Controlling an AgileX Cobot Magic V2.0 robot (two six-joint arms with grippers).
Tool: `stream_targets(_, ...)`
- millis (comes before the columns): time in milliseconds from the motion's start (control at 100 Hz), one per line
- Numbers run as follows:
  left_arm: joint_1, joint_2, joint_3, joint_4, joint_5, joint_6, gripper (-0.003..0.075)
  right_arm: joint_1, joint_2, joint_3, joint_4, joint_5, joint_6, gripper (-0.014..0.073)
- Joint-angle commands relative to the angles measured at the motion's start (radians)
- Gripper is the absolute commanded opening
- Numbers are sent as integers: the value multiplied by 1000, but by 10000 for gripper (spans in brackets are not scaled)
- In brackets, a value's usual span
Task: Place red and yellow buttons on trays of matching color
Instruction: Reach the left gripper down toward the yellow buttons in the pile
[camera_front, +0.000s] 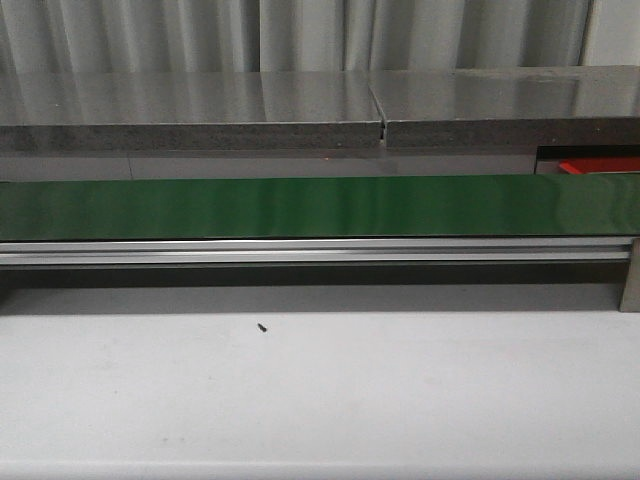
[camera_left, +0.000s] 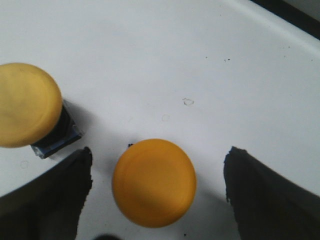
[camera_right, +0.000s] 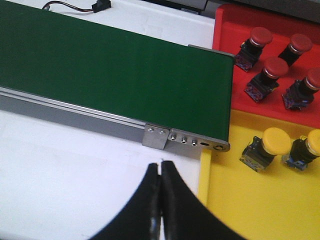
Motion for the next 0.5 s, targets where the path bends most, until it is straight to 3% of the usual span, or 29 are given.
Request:
stream_targets(0, 2, -63, -31, -17, -53, -13, 482, -2, -8, -25, 2, -52, -3, -68)
stream_targets(230, 2, -63, -31, -17, -43, -13, 327, -2, -8, -25, 2, -52, -3, -68)
stream_targets(490, 2, -77, -31, -17, -36, -13, 86, -2, -8, -25, 2, -52, -3, -68)
